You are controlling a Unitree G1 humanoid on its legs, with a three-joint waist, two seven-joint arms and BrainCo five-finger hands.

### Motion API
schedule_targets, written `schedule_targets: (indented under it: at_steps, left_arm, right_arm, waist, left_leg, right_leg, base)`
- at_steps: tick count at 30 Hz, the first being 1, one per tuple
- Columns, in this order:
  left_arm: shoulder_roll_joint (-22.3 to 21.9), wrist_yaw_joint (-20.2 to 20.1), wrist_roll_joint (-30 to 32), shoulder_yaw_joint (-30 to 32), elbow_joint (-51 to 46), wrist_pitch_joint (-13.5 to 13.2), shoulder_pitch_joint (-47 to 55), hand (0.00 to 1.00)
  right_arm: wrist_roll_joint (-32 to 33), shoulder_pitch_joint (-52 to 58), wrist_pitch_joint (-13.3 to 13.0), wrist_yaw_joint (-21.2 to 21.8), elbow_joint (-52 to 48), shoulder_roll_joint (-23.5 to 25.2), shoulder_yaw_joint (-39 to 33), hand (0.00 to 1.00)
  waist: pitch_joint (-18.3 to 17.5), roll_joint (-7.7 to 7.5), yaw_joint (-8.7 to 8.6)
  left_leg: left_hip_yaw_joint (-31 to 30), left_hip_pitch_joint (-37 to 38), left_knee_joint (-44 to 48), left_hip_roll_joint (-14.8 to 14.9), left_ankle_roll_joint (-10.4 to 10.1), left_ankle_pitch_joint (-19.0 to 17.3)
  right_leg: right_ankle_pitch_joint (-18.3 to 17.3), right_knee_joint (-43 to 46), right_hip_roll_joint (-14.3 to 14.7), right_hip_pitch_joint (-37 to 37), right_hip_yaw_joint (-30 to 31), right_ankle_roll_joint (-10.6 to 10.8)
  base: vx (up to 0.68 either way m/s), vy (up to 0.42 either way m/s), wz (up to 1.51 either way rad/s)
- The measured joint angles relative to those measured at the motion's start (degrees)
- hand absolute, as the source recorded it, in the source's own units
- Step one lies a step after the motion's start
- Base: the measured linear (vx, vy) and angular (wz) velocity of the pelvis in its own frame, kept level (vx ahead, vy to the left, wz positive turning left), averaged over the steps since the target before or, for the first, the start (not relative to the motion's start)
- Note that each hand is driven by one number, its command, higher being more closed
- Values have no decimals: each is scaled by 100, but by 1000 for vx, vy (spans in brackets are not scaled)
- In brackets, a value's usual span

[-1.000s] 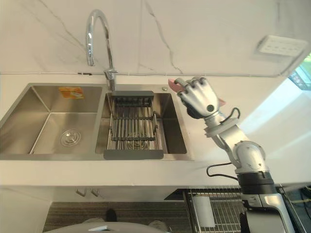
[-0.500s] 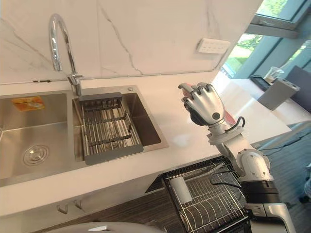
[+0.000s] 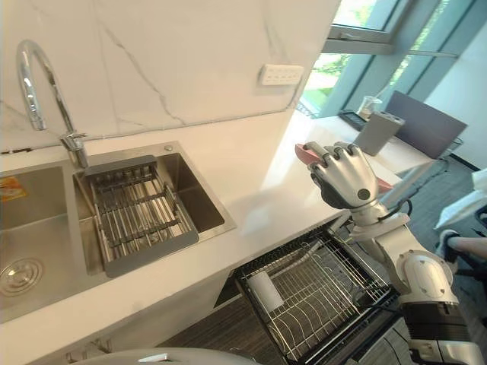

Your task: Walk over to the sink, pick up the cup, carry it to the dishwasher, place the cup inside the dishwasher, then close the dishwasher door

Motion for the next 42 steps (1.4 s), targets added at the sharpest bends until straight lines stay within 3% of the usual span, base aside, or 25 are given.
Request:
schedule_targets:
  at_steps: [6, 8, 11, 21, 29, 34, 38, 41, 42]
  left_arm:
    - [0, 4, -1, -3, 15, 17, 18, 0]
    - [-3, 8, -1, -3, 83, 37, 43, 0]
    - [-3, 6, 2, -10, 145, 75, 24, 0]
    - [-26, 164, -57, -127, 249, 346, -94, 0]
    - [-125, 489, -57, -120, 300, 484, -268, 0]
    - [-148, 592, -181, -122, 273, 512, -320, 0]
    - [-185, 748, -450, -122, 246, 524, -442, 0]
    - [-220, 922, -539, -126, 175, 506, -635, 0]
    - [-243, 1014, -560, -131, 167, 489, -719, 0]
  right_arm:
    - [31, 594, -14, -127, -12, 1, -392, 100]
    - [105, 694, 28, -127, -10, 1, -462, 100]
    - [231, 850, 36, -128, 3, 4, -564, 100]
    - [244, 1259, 241, -260, 81, 246, -839, 100]
    - [634, 1225, 743, -362, 746, 758, -862, 100]
    - [728, 1175, 1077, -350, 1169, 1148, -859, 100]
    - [795, 995, 1387, -347, 1238, 1322, -859, 100]
    - [919, 713, 1651, -346, 1490, 1420, -850, 100]
    - [918, 620, 1758, -343, 1608, 1429, -808, 100]
  waist:
    - [-84, -50, -89]
    - [-119, -60, -204]
    - [-147, -40, -209]
    - [-95, 214, -209]
    - [234, 395, -133]
    - [416, 592, -60]
    - [788, 666, -44]
    - [1079, 817, -54]
    - [1175, 928, -35]
  left_leg:
    - [355, 65, -1, 3, -41, -63]
    - [394, 84, 0, 1, -53, -73]
    - [528, 201, 0, 5, -102, -119]
    - [819, 261, 6, -53, -83, -262]
    - [698, 243, 43, -103, -84, -306]
    - [633, 234, 49, -112, -28, -310]
    - [508, -132, 1005, 146, 53, -762]
    - [342, -562, 1600, 338, 105, -1022]
    - [335, -689, 1803, 417, 106, -1114]
  right_leg:
    - [11, 12, -20, -156, 66, -30]
    - [27, 13, -12, -175, 86, -52]
    - [32, 36, 11, -174, 214, -55]
    - [10, 30, -51, -277, 167, -20]
    - [69, 134, -211, -256, -114, 261]
    - [-10, 235, -267, -268, -170, 402]
    - [20, 309, -355, -308, -245, 566]
    - [96, 379, -363, -486, -274, 661]
    - [99, 415, -364, -562, -267, 656]
  base:
    - [22, 15, -37]
    - [39, 5, -19]
    - [33, 13, -27]
    - [40, 32, -21]
    - [75, 11, 5]
    - [76, 8, 7]
    - [99, -26, 2]
    - [10, -3, 6]
    - [-35, 8, 6]
